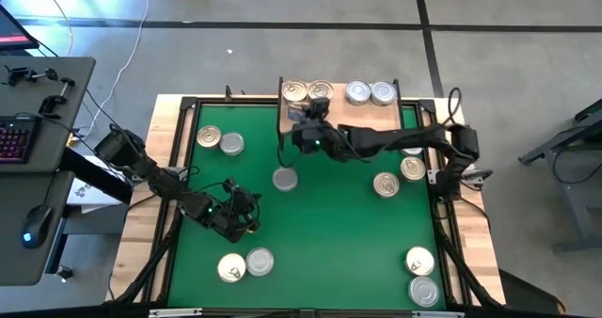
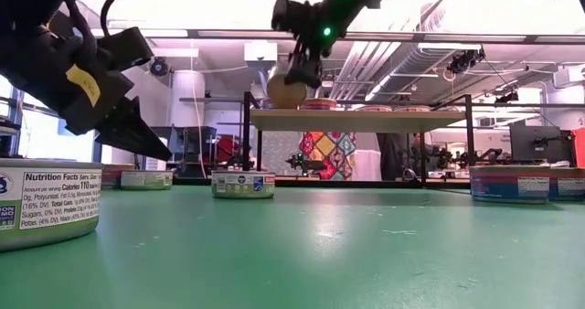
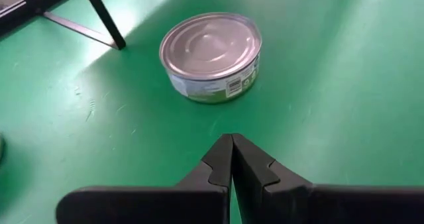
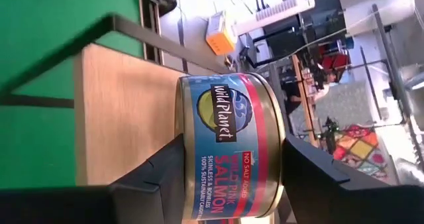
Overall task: Stack canned seafood by type on shelf
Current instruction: Put the blue pink tuna can on the shelf
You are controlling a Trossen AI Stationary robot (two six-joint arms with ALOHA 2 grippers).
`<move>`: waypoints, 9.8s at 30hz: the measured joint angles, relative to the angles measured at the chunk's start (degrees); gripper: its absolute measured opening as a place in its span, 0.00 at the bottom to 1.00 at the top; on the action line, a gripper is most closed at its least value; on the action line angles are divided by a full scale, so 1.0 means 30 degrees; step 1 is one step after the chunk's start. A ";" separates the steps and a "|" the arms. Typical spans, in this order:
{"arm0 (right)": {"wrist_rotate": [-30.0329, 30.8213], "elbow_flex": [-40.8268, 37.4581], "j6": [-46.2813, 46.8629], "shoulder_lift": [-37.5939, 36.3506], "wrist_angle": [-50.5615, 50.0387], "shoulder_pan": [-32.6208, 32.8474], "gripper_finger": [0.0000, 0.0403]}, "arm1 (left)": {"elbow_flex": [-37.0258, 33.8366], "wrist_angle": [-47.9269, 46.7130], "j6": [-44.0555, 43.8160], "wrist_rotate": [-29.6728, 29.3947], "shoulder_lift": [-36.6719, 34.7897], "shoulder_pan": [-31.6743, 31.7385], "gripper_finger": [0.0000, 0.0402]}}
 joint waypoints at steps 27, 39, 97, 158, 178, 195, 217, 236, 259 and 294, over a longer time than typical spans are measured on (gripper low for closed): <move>-0.4144 0.0000 0.0670 -0.0774 -0.1485 0.0360 0.63 | -0.0007 0.0360 0.0021 -0.0059 -0.0014 0.0000 0.00; -1.5710 0.0000 0.6268 -0.3057 -0.6982 -0.1869 0.25 | -0.0007 0.0383 0.0029 -0.0059 -0.0014 0.0000 0.00; -1.6952 -0.6205 1.2179 -0.1996 0.3185 0.4994 0.00 | -0.0015 0.0762 -0.0597 0.1231 -0.0014 -0.1469 0.00; -1.1400 -1.1613 1.4675 -0.2185 1.1982 0.9268 0.00 | 0.9519 -1.4387 -0.4786 0.2970 0.3367 -0.0001 0.00; -1.1402 -1.1613 1.4797 -0.2178 1.1990 0.8945 0.00 | 0.2886 0.5291 0.9117 1.2378 0.1858 0.5819 0.00; -1.1401 -1.1613 1.5277 -0.2170 1.1930 0.8945 0.00 | 0.2402 0.0096 0.6869 1.1897 -0.0873 0.4497 0.00; -1.0443 -1.1613 1.5102 -0.2170 1.2150 0.8909 0.28 | -0.2292 0.8518 0.7672 1.1549 -0.0553 0.5785 0.00; -0.9776 -1.0928 1.3925 -0.0837 1.2122 0.7816 0.53 | -0.2696 0.9469 0.8309 1.0955 -0.2466 0.5625 0.00; -1.0256 -1.0928 1.3609 -0.0830 1.2139 0.7830 0.53 | -0.2987 0.7447 0.7672 1.0855 -0.1558 0.5876 0.00; -1.5806 -0.0199 0.6580 0.4156 0.0659 0.3895 0.82 | -0.2892 1.1078 0.8553 1.0275 -0.1347 0.5894 0.00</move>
